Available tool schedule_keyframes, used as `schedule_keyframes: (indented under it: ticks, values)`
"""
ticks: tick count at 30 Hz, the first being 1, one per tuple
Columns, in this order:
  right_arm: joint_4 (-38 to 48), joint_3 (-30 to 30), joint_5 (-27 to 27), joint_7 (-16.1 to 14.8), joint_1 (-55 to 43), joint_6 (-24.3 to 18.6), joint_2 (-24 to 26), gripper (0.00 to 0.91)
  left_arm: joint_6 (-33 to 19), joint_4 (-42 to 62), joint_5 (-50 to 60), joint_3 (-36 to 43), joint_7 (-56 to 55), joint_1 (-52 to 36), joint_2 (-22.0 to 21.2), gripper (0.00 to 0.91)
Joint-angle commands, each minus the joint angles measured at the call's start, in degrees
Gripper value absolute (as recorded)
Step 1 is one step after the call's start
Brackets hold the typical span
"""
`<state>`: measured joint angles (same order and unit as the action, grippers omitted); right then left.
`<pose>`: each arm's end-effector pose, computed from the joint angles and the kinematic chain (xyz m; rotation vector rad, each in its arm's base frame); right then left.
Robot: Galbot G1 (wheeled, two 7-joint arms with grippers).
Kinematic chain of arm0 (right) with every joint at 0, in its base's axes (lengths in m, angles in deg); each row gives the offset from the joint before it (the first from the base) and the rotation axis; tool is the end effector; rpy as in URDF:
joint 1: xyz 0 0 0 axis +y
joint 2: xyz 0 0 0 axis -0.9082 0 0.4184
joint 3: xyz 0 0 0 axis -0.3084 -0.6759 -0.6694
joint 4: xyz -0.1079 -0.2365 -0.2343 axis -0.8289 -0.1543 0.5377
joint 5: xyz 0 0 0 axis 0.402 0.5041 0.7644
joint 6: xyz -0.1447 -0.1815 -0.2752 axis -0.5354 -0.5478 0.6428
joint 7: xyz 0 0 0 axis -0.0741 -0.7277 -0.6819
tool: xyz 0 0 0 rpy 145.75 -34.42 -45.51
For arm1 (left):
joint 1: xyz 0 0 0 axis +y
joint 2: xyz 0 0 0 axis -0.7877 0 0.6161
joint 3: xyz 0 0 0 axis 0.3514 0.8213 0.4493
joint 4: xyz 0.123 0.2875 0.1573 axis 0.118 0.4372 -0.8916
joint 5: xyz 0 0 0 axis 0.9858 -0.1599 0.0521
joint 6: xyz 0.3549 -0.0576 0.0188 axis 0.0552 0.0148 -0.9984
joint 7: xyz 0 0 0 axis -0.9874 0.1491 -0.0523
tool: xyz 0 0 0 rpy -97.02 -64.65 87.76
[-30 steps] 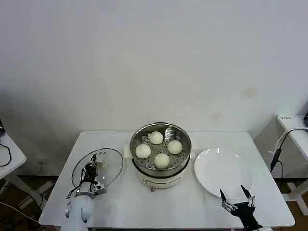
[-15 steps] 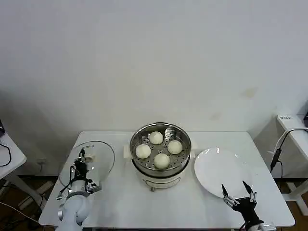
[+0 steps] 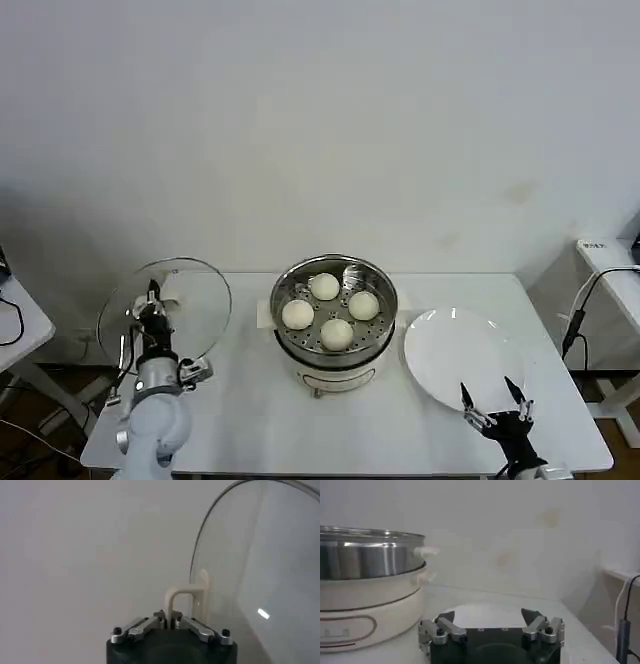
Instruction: Take steamed baozi put them in steamer then cover it.
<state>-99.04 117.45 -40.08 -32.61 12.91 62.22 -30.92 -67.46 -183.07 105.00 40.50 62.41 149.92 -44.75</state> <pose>0.1363 -0.1308 -0.3521 0.0465 -2.9662 0.1600 0.3078 0.0414 -0.2874 0.5178 -2.1450 -2.0803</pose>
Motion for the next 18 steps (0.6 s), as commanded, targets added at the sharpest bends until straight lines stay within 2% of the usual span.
schedule_keyframes:
  ticks: [1, 7, 18]
  values:
    - [-2.56, 1.48, 0.28, -0.01, 0.97, 0.16, -1.75, 0.907, 7.34, -9.82, 7.92, 16.58, 6.45, -1.63, -1.41, 0.000]
    - [-3.78, 2.19, 0.79, -0.04, 1.34, 0.20, -3.31, 0.907, 10.66, -5.97, 8.73, 24.04, 6.19, -5.52, -1.84, 0.000]
    - [-5.32, 2.23, 2.33, -0.10, 1.27, -0.02, -5.95, 0.907, 10.34, 0.28, 10.67, 30.30, 9.92, -12.54, -6.45, 0.000]
